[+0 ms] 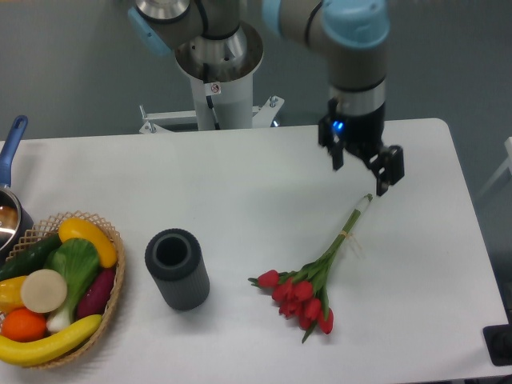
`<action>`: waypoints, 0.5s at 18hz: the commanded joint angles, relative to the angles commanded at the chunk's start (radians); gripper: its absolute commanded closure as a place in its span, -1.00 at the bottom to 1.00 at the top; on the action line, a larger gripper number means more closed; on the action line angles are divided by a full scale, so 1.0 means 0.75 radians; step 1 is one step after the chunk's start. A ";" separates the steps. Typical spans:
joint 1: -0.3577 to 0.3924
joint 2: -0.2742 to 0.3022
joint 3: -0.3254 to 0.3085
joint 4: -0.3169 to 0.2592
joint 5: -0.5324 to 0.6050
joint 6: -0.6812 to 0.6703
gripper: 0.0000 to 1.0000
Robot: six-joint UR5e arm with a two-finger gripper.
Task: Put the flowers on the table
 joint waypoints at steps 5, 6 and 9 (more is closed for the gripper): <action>0.164 0.023 -0.051 -0.012 -0.059 0.188 -1.00; 0.196 0.023 -0.053 -0.026 -0.078 0.227 -1.00; 0.278 0.027 -0.066 -0.043 -0.147 0.350 -1.00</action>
